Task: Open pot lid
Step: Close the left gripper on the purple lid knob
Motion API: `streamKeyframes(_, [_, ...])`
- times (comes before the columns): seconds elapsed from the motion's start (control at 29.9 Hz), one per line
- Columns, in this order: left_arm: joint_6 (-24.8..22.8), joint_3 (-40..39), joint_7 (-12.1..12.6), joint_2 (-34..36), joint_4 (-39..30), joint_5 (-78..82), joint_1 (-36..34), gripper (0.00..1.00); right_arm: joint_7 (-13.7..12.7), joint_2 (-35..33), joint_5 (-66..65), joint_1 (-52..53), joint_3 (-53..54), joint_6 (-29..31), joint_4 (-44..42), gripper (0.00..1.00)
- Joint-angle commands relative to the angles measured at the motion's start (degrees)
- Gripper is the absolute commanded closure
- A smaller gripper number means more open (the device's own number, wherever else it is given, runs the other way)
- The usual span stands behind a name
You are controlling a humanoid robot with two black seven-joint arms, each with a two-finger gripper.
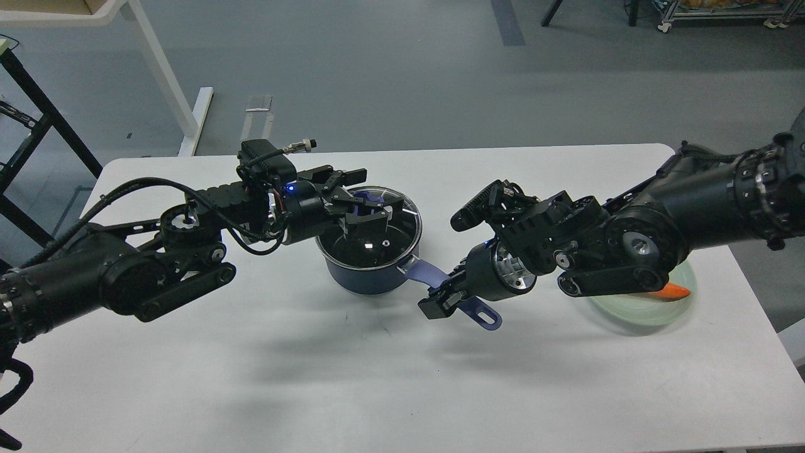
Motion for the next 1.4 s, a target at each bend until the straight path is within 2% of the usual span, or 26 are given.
streamKeyframes(0.0, [0.2, 1.59, -0.09, -0.02, 0.54, 0.0, -0.01, 0.01, 0.08, 0.13, 0.0, 0.07, 0.03, 0.02, 0.01, 0.8])
streamKeyframes(0.17, [2.13, 3.53, -0.09, -0.02, 0.54, 0.0, 0.08, 0.01, -0.01, 0.13, -0.09, 0.07, 0.03, 0.02, 0.01, 0.82])
streamKeyframes(0.87, [2.39, 3.53, -0.18, -0.72, 2.56, 0.0, 0.61, 0.01, -0.01, -0.05, -1.32, -0.19, -0.06, 0.02, 0.01, 0.84])
streamKeyframes(1.3, [4.94, 7.22, -0.53, -0.64, 2.56, -0.17, 0.61, 0.1, -0.01, 0.04, -1.23, -0.19, 0.03, 0.02, 0.01, 0.84])
streamKeyframes(1.37, [5.03, 7.13, -0.44, -0.72, 2.56, -0.17, 0.61, 0.14, -0.01, 0.04, -1.23, -0.19, 0.03, 0.02, 0.01, 0.84])
